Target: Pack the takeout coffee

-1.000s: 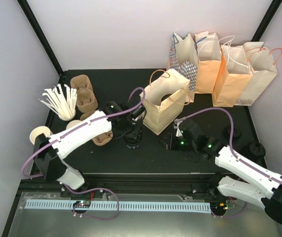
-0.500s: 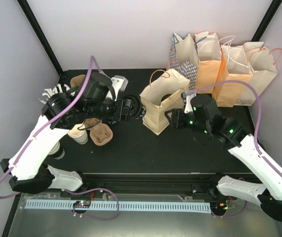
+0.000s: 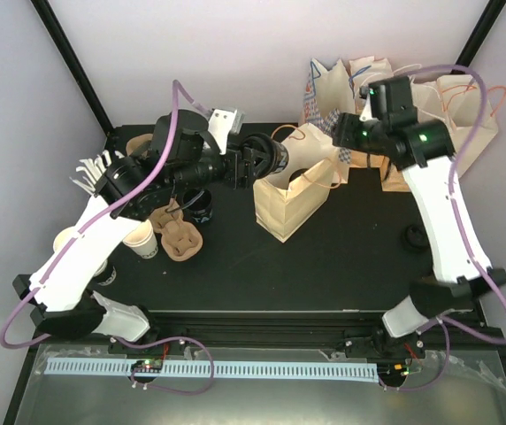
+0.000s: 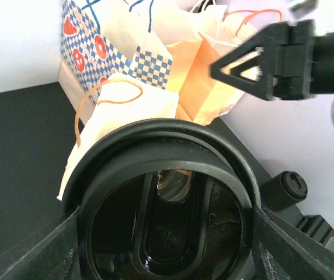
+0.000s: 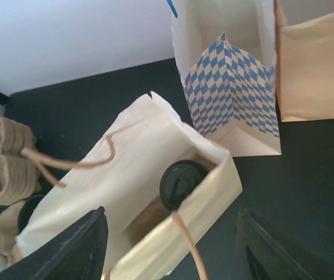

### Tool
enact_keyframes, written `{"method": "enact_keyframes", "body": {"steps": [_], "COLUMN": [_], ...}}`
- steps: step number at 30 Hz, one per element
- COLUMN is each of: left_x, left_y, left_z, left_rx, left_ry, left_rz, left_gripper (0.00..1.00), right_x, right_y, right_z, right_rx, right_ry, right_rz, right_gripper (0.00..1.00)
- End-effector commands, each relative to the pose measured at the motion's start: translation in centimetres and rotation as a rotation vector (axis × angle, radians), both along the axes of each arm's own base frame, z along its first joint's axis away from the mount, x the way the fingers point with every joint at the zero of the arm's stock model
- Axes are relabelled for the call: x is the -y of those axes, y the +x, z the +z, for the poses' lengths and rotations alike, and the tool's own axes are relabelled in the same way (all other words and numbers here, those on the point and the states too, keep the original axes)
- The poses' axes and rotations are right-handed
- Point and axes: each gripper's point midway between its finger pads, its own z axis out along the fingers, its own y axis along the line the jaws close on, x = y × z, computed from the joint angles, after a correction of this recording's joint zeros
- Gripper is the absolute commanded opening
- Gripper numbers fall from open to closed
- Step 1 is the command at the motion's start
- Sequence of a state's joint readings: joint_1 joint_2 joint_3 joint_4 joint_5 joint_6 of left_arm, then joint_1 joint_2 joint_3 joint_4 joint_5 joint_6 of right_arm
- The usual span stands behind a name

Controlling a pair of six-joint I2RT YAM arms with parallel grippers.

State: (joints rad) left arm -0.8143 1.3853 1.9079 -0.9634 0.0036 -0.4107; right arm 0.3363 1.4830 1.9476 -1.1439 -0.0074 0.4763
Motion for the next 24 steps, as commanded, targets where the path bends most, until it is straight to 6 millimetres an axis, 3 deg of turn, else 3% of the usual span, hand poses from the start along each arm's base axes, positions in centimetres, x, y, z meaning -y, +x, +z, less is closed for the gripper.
{"method": "enact_keyframes", "body": {"steps": [1, 5, 10, 16, 20, 24], "left_x": [0.7, 1.0, 1.4, 1.6, 1.5, 1.7], "left_y": [1.4, 1.8, 1.9, 1.9, 1.9, 2.0], "left_z": [2.1, 1.5, 0.5, -0.6, -1.1, -1.3], "left_rx": [0.083, 0.083, 0.068, 0.043, 0.039, 0.032], "left_ry": [-0.045, -0.028, -0.011, 0.003, 0.012, 0.014], "left_rz": [-0.007, -0.021, -0.042, -0.058, -0.062, -0.07], "left_gripper": [0.58, 0.58, 0.58, 0.58, 0.58, 0.58], "right_x": [-0.6, -0.5, 0.9, 2.0, 2.5, 2.2], "right_y": [2.9, 5.8, 7.8, 7.3, 6.5, 7.1], "right_z": [-3.8, -6.2, -9.1, -11.4, -10.8, -9.0], "right_rx": [-0.145, -0.23, -0.305, -0.389, -0.367, -0.27], "right_ry": [-0.083, -0.092, -0.172, -0.234, -0.238, -0.263], "right_rz": [0.044, -0.023, -0.125, -0.167, -0.173, -0.1], "right_gripper": [0.64, 0.67, 0.69, 0.68, 0.65, 0.69]}}
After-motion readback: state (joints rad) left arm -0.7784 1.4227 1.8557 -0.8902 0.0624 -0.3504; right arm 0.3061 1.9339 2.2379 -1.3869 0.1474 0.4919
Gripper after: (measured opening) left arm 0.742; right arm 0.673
